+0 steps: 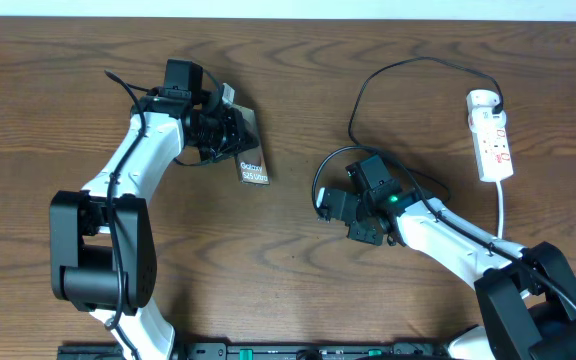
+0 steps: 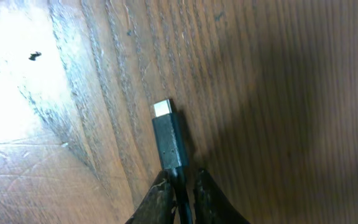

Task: Plug charger to phone and switch on socket
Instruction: 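Lower the right gripper onto the black USB-C cable end and close, then lift the cable end with the right gripper toward the phone's bottom port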

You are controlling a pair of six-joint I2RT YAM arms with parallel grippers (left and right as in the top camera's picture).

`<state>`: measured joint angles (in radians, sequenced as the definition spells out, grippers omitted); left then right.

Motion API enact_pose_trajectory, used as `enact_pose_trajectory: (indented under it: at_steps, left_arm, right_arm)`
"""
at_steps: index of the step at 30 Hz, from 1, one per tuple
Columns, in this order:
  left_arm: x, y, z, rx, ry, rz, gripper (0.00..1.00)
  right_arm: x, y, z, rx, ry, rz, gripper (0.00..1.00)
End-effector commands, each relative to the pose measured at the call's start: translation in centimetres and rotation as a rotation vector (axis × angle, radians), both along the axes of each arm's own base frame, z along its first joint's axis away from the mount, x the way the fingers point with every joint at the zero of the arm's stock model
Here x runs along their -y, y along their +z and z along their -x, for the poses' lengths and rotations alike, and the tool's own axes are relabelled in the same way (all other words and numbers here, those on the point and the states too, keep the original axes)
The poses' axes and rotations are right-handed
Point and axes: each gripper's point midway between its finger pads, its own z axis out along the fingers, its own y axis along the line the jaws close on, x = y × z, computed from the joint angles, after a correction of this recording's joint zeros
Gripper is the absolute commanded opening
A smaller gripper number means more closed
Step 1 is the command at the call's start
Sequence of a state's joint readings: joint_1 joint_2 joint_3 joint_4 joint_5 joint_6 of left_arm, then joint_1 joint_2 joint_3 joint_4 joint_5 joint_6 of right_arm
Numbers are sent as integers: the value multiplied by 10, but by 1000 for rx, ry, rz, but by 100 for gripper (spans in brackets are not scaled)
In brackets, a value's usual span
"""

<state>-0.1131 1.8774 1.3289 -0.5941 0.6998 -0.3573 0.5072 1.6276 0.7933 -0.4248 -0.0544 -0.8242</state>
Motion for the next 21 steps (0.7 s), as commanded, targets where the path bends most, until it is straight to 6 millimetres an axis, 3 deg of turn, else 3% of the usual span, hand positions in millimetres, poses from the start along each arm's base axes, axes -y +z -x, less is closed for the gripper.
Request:
enact_pose_trajectory:
  at_steps: [1, 6, 15, 21]
  left_arm:
    - [2, 19, -4, 66, -21, 13, 8]
    - [2, 19, -5, 68, -21, 13, 7]
    - [2, 20, -7, 80, -21, 15, 7]
    - [8, 33, -11, 123, -38, 64, 7]
  right_arm:
    - [-2, 0, 4, -13, 8, -22, 12]
    - [-3, 0, 4, -16, 11, -28, 17]
    - [-8, 1, 5, -25, 11, -56, 1]
    - [-20, 20, -9, -21, -179, -167, 1]
